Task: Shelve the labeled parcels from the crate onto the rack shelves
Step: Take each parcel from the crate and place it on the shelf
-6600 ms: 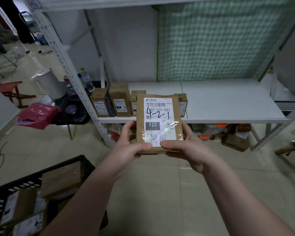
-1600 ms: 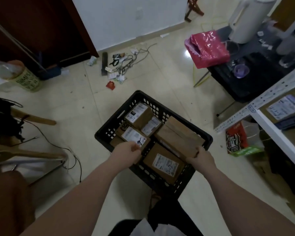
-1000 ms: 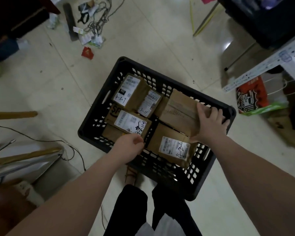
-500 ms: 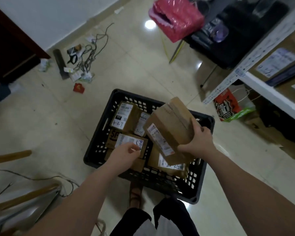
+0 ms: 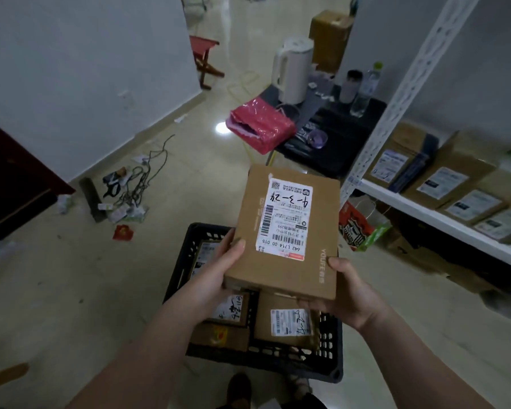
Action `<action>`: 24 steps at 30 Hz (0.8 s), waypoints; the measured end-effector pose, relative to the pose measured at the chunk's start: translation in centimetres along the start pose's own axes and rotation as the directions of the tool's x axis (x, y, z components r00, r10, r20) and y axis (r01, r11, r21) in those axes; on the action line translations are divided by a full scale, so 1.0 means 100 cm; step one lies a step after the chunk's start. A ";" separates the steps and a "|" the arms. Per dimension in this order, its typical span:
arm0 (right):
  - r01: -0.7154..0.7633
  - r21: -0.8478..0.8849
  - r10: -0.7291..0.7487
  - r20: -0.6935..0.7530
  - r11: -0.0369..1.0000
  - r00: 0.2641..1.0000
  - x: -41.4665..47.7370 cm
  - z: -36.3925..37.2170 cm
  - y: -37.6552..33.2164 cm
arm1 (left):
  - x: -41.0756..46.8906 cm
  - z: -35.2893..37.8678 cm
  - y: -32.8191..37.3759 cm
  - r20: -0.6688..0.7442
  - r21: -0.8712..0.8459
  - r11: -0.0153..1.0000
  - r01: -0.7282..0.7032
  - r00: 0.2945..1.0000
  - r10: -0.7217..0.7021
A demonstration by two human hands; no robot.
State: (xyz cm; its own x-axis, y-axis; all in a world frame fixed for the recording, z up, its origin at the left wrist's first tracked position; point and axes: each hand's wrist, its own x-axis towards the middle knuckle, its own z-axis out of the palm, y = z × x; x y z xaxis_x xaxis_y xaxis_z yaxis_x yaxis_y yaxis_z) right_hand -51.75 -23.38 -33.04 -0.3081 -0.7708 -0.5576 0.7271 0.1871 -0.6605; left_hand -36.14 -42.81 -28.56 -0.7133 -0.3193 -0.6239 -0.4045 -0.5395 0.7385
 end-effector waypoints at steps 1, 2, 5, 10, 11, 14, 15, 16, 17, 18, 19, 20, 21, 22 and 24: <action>0.009 -0.008 -0.009 -0.009 1.000 1.000 -0.002 0.003 -0.001 | -0.002 -0.002 0.003 0.025 -0.002 1.000 -0.003 1.000 0.003; 0.012 -0.020 -0.012 -0.021 1.000 1.000 -0.006 0.008 -0.002 | -0.004 -0.004 0.005 0.039 0.002 1.000 -0.004 0.999 0.004; 0.036 -0.045 -0.038 -0.039 0.998 0.999 -0.014 0.022 -0.006 | -0.008 -0.008 0.010 0.036 0.028 1.000 -0.007 0.999 0.006; 0.085 -0.145 -0.096 -0.075 0.986 0.993 -0.034 0.043 -0.022 | -0.012 -0.008 0.020 0.079 0.119 0.993 -0.004 0.997 -0.006; 0.086 -0.204 -0.111 -0.117 0.975 0.987 -0.035 0.045 -0.026 | -0.013 -0.005 0.025 0.076 0.171 0.985 -0.028 0.997 0.015; 0.045 -0.519 -0.203 -0.252 0.854 0.946 -0.037 0.051 -0.045 | -0.010 0.002 0.043 -0.077 0.506 0.850 -0.145 0.974 0.212; 0.018 -0.667 -0.264 -0.270 0.744 0.926 -0.038 0.054 -0.053 | -0.011 0.006 0.051 -0.133 0.655 0.736 -0.169 0.934 0.333; -0.016 -0.800 -0.331 -0.266 0.599 0.905 -0.038 0.057 -0.060 | -0.014 0.010 0.058 -0.136 0.799 0.573 -0.183 0.873 0.469; -0.049 -0.899 -0.388 -0.237 0.436 0.891 -0.040 0.063 -0.067 | -0.016 0.014 0.064 -0.073 0.910 0.371 -0.187 0.808 0.585; -0.081 -0.961 -0.429 -0.192 0.263 0.883 -0.042 0.070 -0.074 | -0.019 0.018 0.070 0.036 0.969 0.163 -0.186 0.759 0.650; -0.108 -0.988 -0.445 -0.145 0.109 0.884 -0.046 0.079 -0.079 | -0.021 0.023 0.076 0.150 0.982 -0.015 -0.187 0.734 0.663; -0.127 -0.992 -0.445 -0.102 -0.026 0.890 -0.051 0.090 -0.084 | -0.021 0.026 0.081 0.246 0.969 -0.149 -0.196 0.738 0.629; -0.138 -0.981 -0.441 -0.065 -0.136 0.895 -0.054 0.098 -0.088 | -0.020 0.030 0.085 0.322 0.944 -0.255 -0.210 0.755 0.572; -0.138 -0.962 -0.433 -0.023 -0.237 0.901 -0.057 0.105 -0.092 | -0.019 0.033 0.089 0.384 0.910 -0.351 -0.222 0.772 0.506; -0.134 -0.915 -0.411 0.037 -0.380 0.911 -0.064 0.114 -0.098 | -0.015 0.038 0.095 0.466 0.839 -0.482 -0.254 0.792 0.394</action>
State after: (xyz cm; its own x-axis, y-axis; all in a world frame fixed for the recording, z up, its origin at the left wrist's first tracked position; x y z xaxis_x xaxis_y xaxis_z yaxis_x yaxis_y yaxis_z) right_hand -49.93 -27.22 -17.26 -0.5567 -0.8017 -0.2177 -0.7963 0.5896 -0.1349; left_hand -41.05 -44.52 -19.61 -0.9912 -0.1021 -0.0843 -0.1039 0.9944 0.0171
